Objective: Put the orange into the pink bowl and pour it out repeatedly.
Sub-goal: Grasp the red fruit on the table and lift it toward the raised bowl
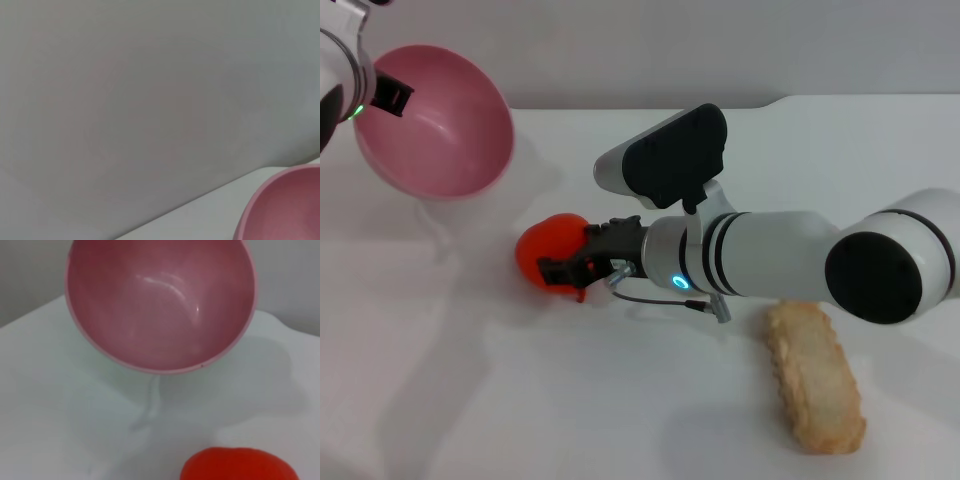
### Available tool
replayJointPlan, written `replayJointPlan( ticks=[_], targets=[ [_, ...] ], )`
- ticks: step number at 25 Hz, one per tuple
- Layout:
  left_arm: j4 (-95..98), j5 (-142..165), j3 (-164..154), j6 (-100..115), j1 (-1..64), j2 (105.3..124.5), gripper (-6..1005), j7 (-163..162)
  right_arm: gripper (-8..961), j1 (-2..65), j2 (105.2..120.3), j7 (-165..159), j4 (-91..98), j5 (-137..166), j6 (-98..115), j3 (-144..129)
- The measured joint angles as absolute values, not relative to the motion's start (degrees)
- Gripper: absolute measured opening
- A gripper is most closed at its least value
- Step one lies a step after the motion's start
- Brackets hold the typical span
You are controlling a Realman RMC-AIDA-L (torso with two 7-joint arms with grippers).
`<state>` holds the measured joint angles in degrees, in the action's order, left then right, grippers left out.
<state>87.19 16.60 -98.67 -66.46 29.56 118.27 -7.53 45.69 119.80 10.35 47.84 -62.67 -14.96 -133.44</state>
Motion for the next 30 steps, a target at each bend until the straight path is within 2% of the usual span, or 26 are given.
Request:
replayJointPlan(
  ticks=[7, 21, 26, 30],
  targets=[
    [86.59, 15.50, -98.78, -66.46, 30.03, 118.24, 41, -7.50, 781, 47.22, 119.80, 10.43, 46.44, -64.67, -16.03, -134.44],
    [86.00, 15.37, -98.59, -66.35, 30.79, 118.19, 41, -7.47, 778, 49.80, 119.83, 10.27, 42.53, -66.42, -18.34, -133.76],
    [85.41, 15.38, -98.48, -66.14, 31.04, 118.11, 41, -7.49, 626, 50.57, 119.68, 10.90, 41.53, -67.79, -19.26, -133.39],
    [84.54, 15.38, -98.37, -66.14, 31.62, 118.12, 41, -7.47, 432, 50.07, 119.53, 12.06, 41.93, -67.92, -19.13, -132.94]
  ],
)
